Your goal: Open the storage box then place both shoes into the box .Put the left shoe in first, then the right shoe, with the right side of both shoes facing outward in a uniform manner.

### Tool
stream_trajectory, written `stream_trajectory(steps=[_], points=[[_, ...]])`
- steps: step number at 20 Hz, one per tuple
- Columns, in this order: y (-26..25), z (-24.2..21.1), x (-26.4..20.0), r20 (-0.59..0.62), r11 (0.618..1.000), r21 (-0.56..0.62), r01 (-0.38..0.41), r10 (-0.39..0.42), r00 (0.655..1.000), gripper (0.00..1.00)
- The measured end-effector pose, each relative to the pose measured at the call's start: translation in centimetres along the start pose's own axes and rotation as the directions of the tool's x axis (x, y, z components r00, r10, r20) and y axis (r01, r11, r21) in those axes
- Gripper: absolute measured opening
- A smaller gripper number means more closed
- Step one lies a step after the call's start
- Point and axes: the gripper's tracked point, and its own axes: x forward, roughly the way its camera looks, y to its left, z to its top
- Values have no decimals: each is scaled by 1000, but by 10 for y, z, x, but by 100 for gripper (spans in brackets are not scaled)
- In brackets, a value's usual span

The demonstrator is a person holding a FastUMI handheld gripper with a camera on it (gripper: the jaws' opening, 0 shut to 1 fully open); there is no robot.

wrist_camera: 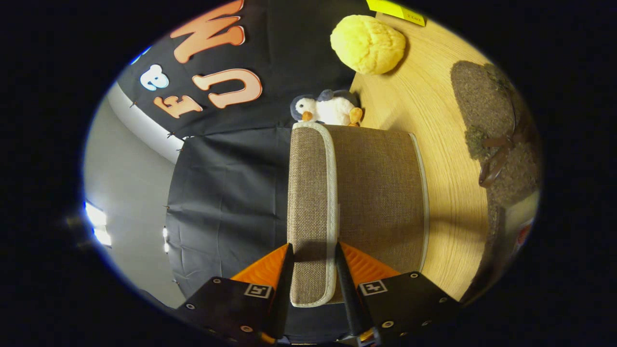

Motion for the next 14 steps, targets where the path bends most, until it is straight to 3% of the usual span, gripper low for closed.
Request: stream_trajectory(steps=[5, 6, 8, 14], points=[[3, 6, -9, 67, 999, -32, 43, -40, 997, 20], [18, 7, -12, 79, 999, -32, -12, 14, 997, 12], [53, 9, -23, 110, 992, -22, -123, 125, 986, 8], [92, 2, -4, 100, 989, -133, -57, 70, 993, 7]])
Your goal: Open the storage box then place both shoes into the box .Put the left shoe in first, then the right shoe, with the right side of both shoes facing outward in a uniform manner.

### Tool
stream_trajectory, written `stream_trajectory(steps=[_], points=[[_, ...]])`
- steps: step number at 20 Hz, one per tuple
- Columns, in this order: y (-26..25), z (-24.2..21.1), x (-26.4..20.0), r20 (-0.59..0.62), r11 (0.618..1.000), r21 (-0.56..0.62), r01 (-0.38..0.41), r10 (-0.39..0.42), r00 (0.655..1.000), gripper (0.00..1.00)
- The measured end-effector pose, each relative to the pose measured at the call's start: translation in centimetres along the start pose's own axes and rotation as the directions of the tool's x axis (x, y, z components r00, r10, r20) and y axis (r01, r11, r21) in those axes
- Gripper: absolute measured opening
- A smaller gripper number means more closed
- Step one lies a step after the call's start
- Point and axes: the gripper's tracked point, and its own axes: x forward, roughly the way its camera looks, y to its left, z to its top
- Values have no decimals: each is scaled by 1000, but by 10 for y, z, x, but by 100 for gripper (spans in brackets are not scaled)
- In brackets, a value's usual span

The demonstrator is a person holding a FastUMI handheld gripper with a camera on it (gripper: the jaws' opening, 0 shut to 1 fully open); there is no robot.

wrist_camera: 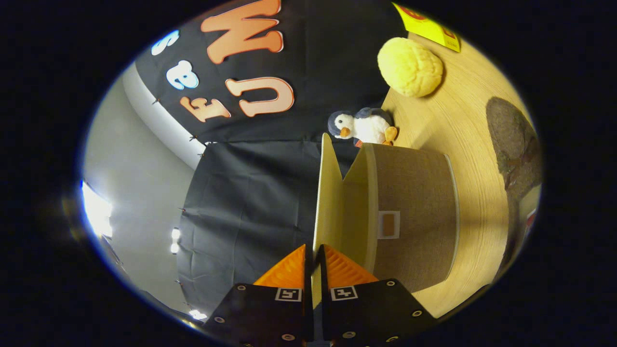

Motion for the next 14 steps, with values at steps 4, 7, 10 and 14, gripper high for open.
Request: stream_trajectory(steps=[4, 7, 10, 14], points=[[45, -9, 21, -14, 987, -150, 60, -62, 998, 7], [82, -24, 52, -40, 976, -207, 66, -75, 996, 8], [106, -41, 89, -72, 956, -283, 82, -106, 992, 8], [114, -67, 154, -122, 941, -318, 117, -163, 979, 9]])
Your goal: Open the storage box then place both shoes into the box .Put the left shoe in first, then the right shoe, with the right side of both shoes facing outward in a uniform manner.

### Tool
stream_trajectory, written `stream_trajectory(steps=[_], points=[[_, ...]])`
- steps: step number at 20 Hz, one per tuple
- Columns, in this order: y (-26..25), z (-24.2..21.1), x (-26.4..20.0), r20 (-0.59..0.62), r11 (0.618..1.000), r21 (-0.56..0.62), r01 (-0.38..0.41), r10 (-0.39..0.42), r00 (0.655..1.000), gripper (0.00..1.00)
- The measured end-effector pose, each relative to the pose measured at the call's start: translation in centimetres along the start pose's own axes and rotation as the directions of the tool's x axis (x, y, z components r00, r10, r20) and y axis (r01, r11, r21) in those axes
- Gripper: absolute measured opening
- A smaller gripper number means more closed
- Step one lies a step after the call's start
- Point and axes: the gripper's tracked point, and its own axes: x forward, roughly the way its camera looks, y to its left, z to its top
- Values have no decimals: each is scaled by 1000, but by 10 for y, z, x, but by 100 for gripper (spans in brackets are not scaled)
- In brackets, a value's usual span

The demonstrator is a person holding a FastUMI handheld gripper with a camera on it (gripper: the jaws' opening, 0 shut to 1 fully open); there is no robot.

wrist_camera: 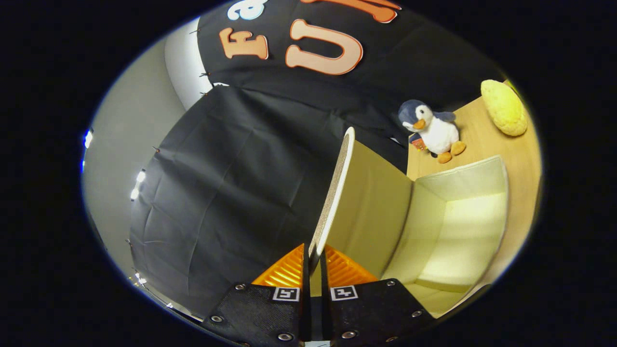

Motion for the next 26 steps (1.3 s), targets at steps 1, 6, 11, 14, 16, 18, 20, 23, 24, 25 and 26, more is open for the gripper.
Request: stream_trajectory(steps=[1, 6, 11, 14, 16, 18, 20, 23, 24, 25, 26], points=[[4, -2, 14, -10, 1000, -5, 10, -10, 1000, 9], [2, -13, 78, -45, 992, -54, 111, -113, 993, 24], [-6, -9, 71, -30, 980, -129, 150, -155, 987, 77], [-32, 11, 36, 45, 949, -201, 245, -241, 970, 87], [-50, 24, 5, 93, 928, -227, 297, -283, 955, 89], [-67, 39, -29, 134, 903, -249, 351, -327, 936, 91], [-88, 47, -68, 175, 863, -286, 415, -379, 909, 94], [-137, 47, -126, 198, 785, -326, 526, -488, 850, 96], [-152, 46, -143, 199, 765, -325, 557, -520, 831, 96], [-167, 46, -160, 203, 747, -321, 583, -547, 812, 96], [-182, 45, -175, 207, 729, -316, 607, -571, 794, 96]])
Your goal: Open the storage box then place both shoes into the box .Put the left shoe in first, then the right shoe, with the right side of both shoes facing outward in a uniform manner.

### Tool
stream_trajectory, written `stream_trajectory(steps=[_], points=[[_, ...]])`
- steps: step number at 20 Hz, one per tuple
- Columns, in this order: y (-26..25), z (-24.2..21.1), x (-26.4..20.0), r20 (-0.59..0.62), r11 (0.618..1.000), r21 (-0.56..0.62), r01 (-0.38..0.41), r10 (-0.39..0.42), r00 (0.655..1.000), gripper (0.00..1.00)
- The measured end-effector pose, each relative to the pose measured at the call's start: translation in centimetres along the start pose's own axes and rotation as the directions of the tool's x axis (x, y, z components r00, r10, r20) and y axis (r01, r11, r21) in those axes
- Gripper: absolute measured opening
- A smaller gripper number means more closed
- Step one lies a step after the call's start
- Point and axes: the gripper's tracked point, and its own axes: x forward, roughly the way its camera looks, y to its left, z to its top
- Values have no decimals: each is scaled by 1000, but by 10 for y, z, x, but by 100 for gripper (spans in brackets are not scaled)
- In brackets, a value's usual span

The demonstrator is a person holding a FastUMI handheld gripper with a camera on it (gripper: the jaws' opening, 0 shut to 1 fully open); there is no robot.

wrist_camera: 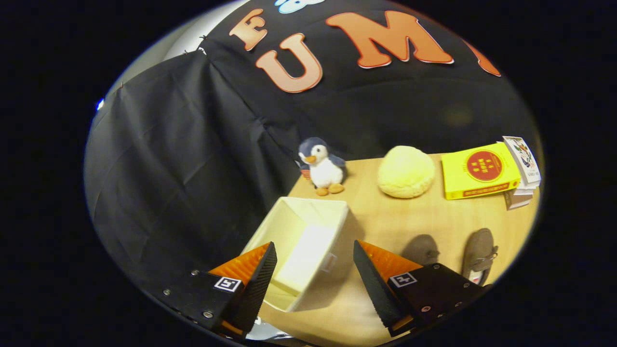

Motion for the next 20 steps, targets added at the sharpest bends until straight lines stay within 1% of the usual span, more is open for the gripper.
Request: stream_trajectory(steps=[3, 7, 10, 15, 20], points=[[-52, -19, -10, -28, 997, -15, 78, -79, 996, 96], [-108, -60, -14, -88, 985, -36, 167, -170, 982, 96], [-138, -85, -8, -134, 978, -53, 204, -210, 969, 96], [-175, -129, 6, -242, 965, -89, 248, -262, 934, 96], [-197, -143, 29, -298, 955, -110, 276, -296, 907, 87]])
